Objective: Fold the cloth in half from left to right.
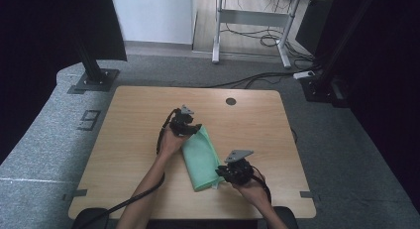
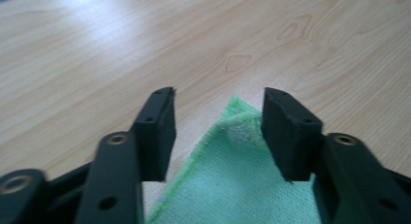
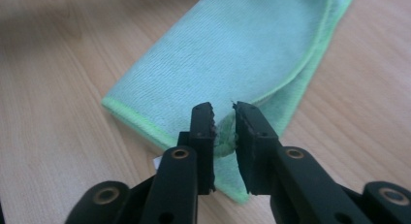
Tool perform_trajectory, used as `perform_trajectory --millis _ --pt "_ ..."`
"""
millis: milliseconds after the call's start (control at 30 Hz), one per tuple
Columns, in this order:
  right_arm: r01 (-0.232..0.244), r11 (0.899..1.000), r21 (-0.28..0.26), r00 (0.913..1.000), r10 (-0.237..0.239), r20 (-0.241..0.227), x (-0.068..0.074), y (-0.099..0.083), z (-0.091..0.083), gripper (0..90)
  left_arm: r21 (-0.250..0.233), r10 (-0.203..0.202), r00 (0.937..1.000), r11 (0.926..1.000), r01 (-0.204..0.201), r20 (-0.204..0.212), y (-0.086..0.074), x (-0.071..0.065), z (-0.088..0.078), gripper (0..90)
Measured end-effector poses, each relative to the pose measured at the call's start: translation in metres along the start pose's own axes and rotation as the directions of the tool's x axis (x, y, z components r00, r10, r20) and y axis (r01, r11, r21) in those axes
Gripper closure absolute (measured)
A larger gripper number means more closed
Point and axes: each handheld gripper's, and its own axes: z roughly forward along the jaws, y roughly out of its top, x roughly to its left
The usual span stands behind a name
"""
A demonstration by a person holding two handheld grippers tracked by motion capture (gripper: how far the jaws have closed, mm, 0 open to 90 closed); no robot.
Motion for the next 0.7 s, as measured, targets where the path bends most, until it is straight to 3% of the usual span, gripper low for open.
perform_trajectory --millis 167,400,600,700 --pt "-0.010 1.000 -0.030 0.9993 0.011 0.035 -0.006 0.002 -0.008 68.3 -0.029 -0.003 0.9998 0.9996 0.002 -0.021 0.006 -0.001 -0.007 32.0" --pt "-0.020 0.998 -0.052 0.9961 0.025 0.084 -0.016 0.001 -0.018 57.0 -0.025 0.024 0.9997 0.9994 -0.024 -0.008 0.006 -0.005 -0.016 25.1" --pt "-0.026 0.999 -0.027 0.9961 0.029 0.084 -0.018 -0.001 -0.009 43.9 -0.012 0.034 0.9994 0.9993 -0.034 0.005 -0.004 -0.009 -0.027 16.5" --pt "-0.025 1.000 -0.006 0.9964 0.026 0.081 -0.018 -0.002 -0.001 43.7 -0.004 0.040 0.9992 0.9992 -0.040 0.010 -0.012 -0.011 -0.034 14.4"
